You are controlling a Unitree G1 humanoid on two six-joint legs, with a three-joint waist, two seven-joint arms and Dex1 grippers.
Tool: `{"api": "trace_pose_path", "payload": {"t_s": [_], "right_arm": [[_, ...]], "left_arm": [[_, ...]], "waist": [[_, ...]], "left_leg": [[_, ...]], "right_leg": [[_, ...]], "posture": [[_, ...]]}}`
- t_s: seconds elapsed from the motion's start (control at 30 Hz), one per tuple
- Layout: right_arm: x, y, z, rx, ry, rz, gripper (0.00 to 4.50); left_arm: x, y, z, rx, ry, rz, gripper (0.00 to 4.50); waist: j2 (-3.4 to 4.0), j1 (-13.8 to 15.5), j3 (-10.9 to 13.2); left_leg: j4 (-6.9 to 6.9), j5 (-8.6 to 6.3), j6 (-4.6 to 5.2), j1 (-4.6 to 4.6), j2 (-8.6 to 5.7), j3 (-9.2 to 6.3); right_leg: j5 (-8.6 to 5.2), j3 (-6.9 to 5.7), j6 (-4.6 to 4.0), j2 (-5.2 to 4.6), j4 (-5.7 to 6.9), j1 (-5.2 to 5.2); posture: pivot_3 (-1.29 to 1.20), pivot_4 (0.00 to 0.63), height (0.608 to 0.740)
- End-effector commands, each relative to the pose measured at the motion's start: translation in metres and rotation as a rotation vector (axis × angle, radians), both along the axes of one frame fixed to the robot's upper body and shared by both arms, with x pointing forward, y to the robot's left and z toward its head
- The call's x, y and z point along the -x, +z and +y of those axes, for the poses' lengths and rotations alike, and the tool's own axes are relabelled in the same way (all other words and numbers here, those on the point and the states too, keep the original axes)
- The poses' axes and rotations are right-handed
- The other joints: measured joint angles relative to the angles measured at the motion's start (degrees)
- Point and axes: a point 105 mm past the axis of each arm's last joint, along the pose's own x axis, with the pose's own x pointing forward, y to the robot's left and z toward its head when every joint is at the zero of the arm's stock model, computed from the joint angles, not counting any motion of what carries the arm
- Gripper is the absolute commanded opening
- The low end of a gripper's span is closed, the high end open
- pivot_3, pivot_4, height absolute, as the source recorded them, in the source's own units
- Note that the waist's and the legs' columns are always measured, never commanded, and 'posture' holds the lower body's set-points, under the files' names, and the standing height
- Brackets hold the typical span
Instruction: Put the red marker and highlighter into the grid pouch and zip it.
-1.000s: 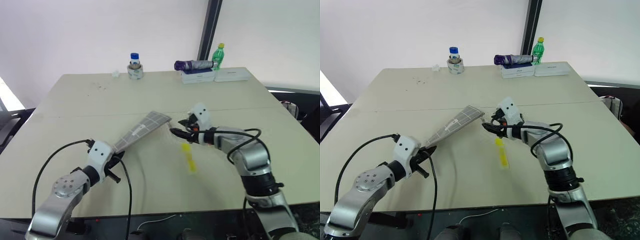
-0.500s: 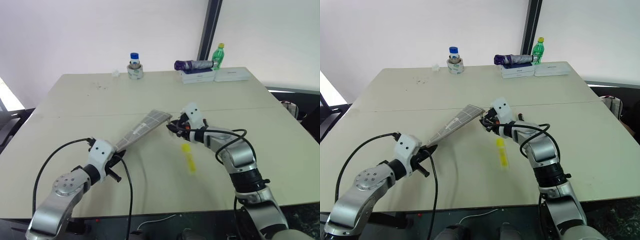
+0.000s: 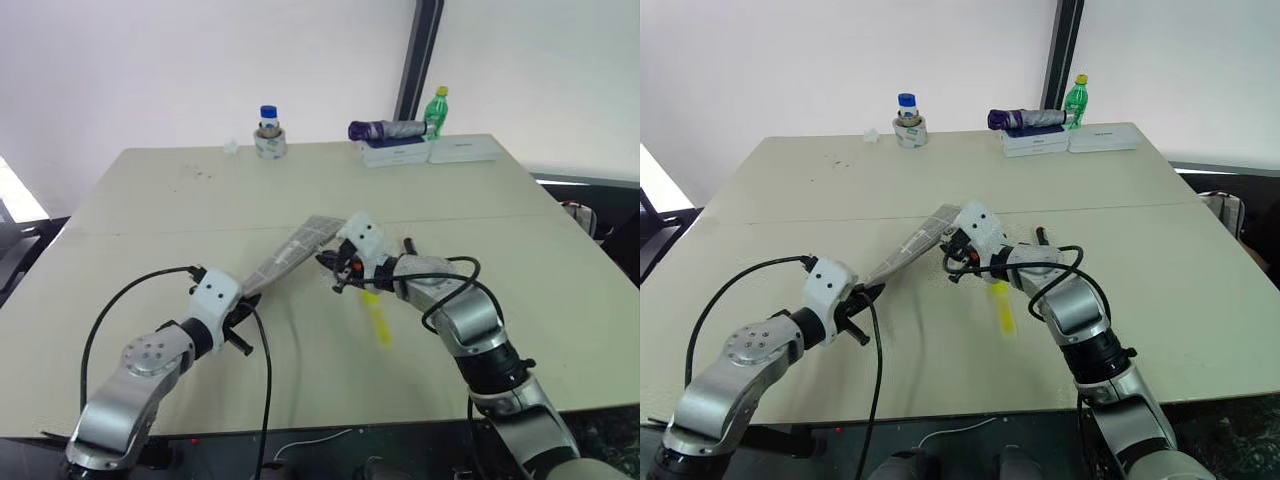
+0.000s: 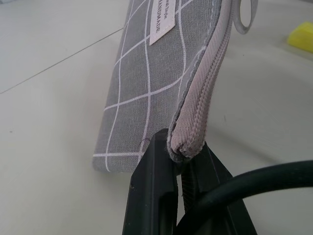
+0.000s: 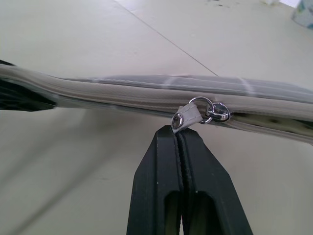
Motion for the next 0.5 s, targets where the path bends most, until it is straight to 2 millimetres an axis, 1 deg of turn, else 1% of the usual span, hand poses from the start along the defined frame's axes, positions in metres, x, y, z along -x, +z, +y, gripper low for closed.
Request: {"api": "trace_pose_path", "payload": {"t_s": [0.03, 0.17, 0.27, 0.37, 0.5], "right_arm": [[0.024, 0.014, 0.023, 0.007, 0.135, -0.066, 0.04], [0.049, 0.01, 0.039, 0.051, 0.264, -0.071, 0.04], [0.06, 0.006, 0.046, 0.069, 0.319, -0.061, 0.04], [0.064, 0.001, 0.047, 0.095, 0.332, -0.052, 0.04], [0.061, -0.004, 0.043, 0.117, 0.31, -0.049, 0.04]], "left_arm": [[-0.001, 0.011, -0.016, 0.009, -0.039, -0.032, 0.0], [-0.006, 0.015, -0.03, 0.023, -0.061, -0.041, 0.0], [-0.01, 0.02, -0.04, 0.037, -0.075, -0.051, 0.0], [-0.012, 0.025, -0.046, 0.057, -0.083, -0.055, 0.0], [-0.011, 0.027, -0.05, 0.068, -0.094, -0.052, 0.0]], "waist": [[0.0, -0.02, 0.0], [-0.01, 0.02, 0.0], [-0.02, 0.03, 0.0], [-0.02, -0.08, -0.01], [-0.02, -0.11, 0.0]], "left_leg": [[0.01, 0.0, 0.0, 0.0, 0.0, 0.0], [0.0, 0.0, -0.01, 0.0, 0.0, -0.01], [0.02, 0.01, -0.01, 0.0, 0.0, -0.01], [0.02, 0.01, -0.02, 0.0, 0.0, -0.01], [0.02, 0.02, -0.03, 0.0, 0.0, -0.02]], "right_leg": [[0.0, 0.0, 0.0, 0.0, 0.0, 0.0], [0.0, 0.0, 0.0, 0.0, 0.0, 0.0], [0.0, 0.0, 0.0, 0.0, 0.0, 0.0], [0.0, 0.0, 0.0, 0.01, 0.0, 0.0], [0.0, 0.0, 0.0, 0.02, 0.0, -0.01]], "posture": [[0.0, 0.15, 0.74], [0.0, 0.15, 0.74], [0.0, 0.15, 0.74], [0.0, 0.15, 0.74], [0.0, 0.15, 0.74]]}}
